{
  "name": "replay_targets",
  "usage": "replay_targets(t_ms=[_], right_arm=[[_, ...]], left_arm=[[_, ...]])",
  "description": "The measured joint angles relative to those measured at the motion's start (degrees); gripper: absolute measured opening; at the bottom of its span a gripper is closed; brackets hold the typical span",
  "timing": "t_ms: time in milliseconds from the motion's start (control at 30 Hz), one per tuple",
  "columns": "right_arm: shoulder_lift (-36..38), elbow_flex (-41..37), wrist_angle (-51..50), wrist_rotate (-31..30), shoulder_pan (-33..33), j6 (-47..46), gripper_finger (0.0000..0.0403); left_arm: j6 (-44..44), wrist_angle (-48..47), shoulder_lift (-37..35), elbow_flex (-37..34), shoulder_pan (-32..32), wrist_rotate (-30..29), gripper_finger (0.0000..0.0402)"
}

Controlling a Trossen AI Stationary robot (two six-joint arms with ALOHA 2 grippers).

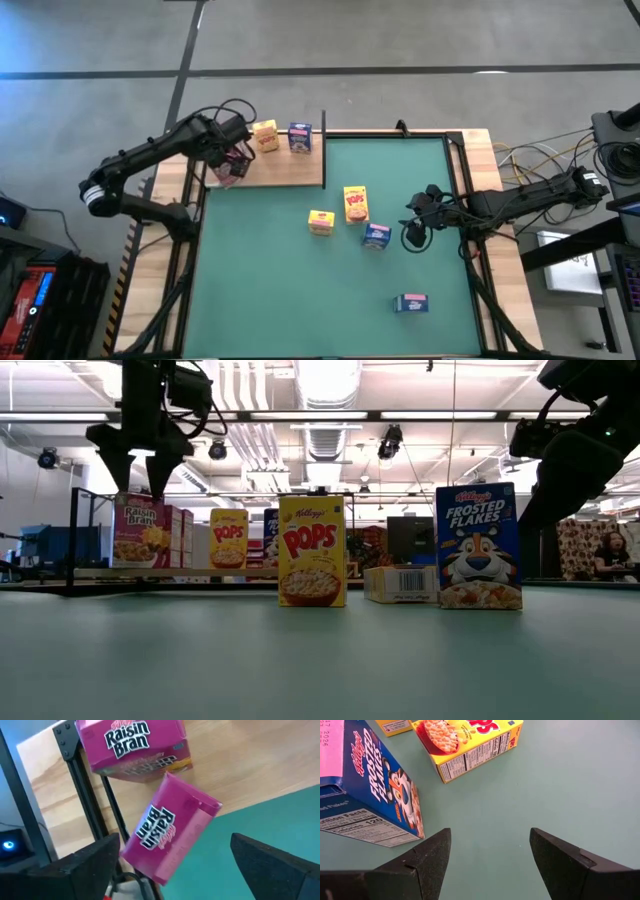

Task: Stack cereal on shelf
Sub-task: Put the pink cereal box on the shelf aligned with the pink cereal boxes

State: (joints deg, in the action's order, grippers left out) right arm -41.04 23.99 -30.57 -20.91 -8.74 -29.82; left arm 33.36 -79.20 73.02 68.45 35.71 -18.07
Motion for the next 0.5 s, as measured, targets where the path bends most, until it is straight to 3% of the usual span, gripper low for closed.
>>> replay_targets(t_ms=[200,500], right_arm=[[0.0,0.0,0.0,0.0,0.0,0.0,0.026],[0.0,0.0,0.0,0.0,0.0,0.0,0.026]], left_arm=[[-2.2,0.1,1.8,0.0,2.3,-0.2,0.0386],[6.8,1.2,1.4,0.0,2.8,2.6,0.0392]])
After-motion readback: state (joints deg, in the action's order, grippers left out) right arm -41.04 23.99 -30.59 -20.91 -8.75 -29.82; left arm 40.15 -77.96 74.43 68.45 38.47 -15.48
